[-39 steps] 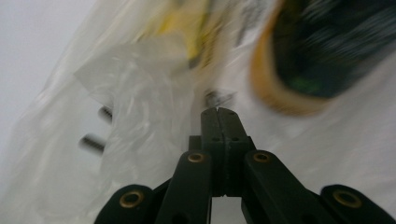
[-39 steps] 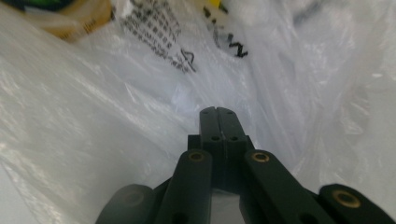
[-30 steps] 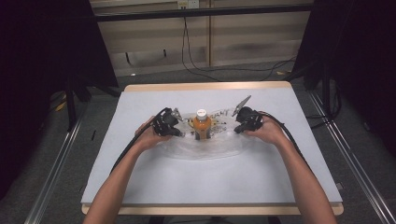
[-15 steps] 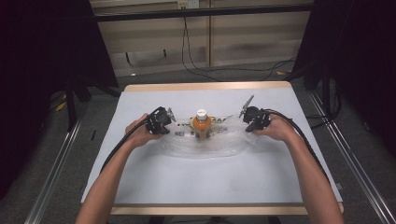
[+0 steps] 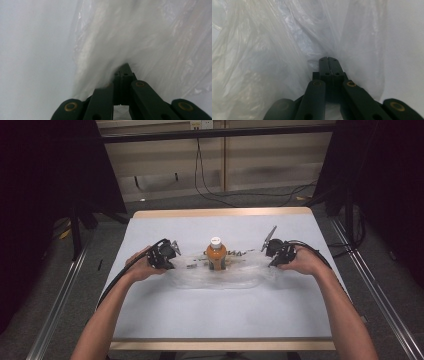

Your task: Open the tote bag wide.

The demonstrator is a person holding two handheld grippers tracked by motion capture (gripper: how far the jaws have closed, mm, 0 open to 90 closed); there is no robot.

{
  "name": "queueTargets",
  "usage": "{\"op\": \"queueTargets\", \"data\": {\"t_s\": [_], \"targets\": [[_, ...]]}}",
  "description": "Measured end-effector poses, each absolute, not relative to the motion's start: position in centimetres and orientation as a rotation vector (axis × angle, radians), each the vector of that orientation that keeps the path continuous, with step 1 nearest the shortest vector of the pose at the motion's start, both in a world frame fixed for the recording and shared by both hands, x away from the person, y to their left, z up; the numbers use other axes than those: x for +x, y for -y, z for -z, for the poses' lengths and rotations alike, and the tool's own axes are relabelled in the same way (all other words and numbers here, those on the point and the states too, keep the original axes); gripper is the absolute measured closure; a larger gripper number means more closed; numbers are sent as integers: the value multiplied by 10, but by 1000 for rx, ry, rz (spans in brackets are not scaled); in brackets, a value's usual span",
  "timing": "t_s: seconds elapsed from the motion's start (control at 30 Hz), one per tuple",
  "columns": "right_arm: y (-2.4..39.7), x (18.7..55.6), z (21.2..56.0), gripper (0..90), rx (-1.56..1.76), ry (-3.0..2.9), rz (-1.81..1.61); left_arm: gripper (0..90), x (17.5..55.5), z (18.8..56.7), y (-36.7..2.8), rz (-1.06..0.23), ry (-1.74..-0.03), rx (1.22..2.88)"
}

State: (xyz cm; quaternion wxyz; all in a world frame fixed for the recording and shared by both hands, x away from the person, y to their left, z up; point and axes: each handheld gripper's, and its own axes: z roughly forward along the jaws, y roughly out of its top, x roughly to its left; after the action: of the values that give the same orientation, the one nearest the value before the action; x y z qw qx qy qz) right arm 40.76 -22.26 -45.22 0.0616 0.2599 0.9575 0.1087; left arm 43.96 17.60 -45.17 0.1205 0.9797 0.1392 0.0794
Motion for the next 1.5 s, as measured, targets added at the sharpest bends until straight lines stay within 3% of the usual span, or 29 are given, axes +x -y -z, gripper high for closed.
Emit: {"op": "queueTargets", "data": {"t_s": [0.47,0.67,1.13,1.5], "targets": [[228,402,453,900,802,-2855,-361,900,433,453,-185,-228,-445,2813],[228,400,454,900,825,-2824,-410,900,435,458,-200,-121,-542,2631],[231,395,441,900,895,-2718,-901,900,416,449,-203,-135,-546,2367],[198,396,427,900,829,-2608,-1106,900,402,420,-206,-114,-536,2119]]}}
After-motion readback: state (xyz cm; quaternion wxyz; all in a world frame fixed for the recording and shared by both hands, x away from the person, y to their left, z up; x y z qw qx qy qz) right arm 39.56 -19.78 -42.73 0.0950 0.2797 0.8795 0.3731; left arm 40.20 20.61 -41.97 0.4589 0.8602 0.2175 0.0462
